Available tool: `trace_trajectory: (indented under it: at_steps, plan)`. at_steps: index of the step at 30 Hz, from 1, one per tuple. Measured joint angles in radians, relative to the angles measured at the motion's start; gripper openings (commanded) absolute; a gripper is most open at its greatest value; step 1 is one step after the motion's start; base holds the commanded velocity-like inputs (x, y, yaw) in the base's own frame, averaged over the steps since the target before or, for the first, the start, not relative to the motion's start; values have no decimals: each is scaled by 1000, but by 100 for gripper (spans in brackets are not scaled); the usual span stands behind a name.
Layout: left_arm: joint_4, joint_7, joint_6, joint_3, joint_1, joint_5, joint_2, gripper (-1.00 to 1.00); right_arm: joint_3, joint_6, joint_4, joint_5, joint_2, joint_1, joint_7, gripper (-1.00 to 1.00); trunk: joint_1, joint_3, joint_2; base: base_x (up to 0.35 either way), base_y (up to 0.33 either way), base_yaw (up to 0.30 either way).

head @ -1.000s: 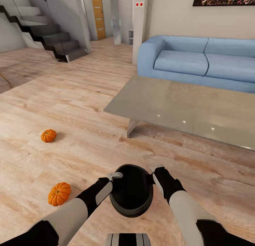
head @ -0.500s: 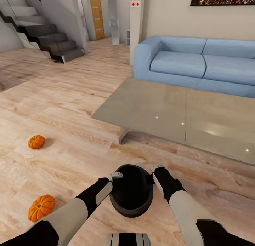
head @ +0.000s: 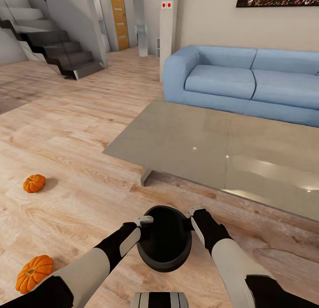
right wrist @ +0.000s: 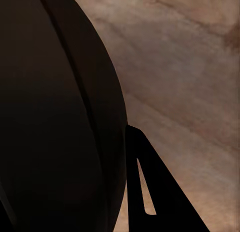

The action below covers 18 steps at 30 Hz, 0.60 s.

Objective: Place each of the two pumpkins and all three candles from the living room inside a cabinet in the living room (use any cabinet), then make sure every cabinet is closed, and position the cauldron so it is next to a table in the living room.

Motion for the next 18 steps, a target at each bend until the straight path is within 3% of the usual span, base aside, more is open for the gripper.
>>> trace_trajectory:
  at_steps: [11, 18]
  plan:
    - [-1, 0, 0, 1, 0, -1, 0, -100, 1, 1, -2, 0, 0, 0, 0, -100, 0, 0, 0, 6, -4, 0]
    - [-2, 0, 0, 0, -1, -2, 0, -100, 0, 2, -4, 0, 0, 0, 0, -100, 0, 0, 0, 126, -106, 0]
